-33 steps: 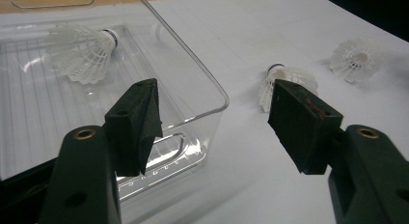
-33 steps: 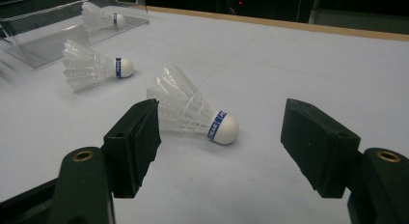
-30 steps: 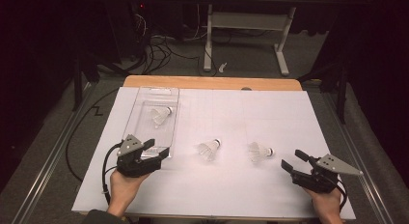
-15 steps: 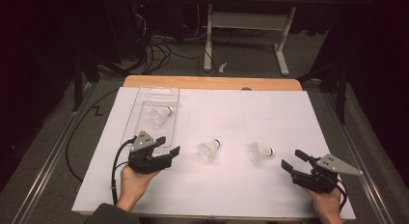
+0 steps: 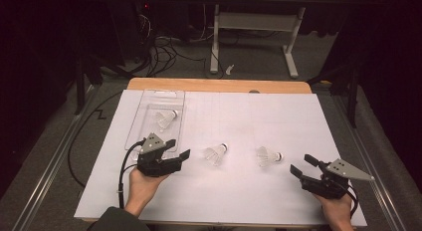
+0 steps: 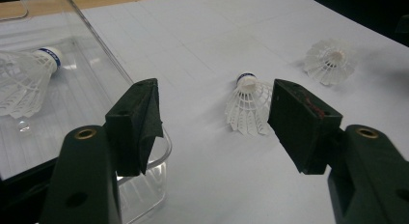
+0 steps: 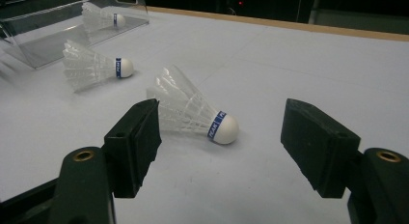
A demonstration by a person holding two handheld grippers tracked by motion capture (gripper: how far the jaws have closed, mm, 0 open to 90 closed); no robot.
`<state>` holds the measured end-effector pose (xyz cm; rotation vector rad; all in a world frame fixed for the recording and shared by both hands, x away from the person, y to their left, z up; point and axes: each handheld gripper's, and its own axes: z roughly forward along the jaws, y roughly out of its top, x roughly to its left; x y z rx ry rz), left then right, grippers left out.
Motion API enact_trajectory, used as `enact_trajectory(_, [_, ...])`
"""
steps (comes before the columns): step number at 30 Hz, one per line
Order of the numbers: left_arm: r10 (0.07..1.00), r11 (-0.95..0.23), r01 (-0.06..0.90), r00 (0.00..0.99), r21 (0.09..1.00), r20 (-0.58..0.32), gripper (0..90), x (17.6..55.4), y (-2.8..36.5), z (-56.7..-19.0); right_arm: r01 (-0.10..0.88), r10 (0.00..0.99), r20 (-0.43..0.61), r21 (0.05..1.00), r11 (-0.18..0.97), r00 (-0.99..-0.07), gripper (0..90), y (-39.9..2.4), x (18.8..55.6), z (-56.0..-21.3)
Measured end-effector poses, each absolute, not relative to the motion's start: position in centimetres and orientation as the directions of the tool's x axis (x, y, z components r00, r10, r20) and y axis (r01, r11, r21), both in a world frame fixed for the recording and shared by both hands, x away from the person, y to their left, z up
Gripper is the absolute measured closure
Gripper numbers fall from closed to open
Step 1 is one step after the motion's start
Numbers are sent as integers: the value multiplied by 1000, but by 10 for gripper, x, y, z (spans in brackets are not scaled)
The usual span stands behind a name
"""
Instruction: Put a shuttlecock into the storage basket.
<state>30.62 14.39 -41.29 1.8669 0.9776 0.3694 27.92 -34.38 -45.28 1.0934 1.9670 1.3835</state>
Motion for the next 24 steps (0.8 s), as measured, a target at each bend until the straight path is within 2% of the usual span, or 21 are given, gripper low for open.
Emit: enact_trajectory(24, [734,-230,469,659,853,-164,367,315,128,-413,324,828,48,931,165,-558,307,-344,279,-452])
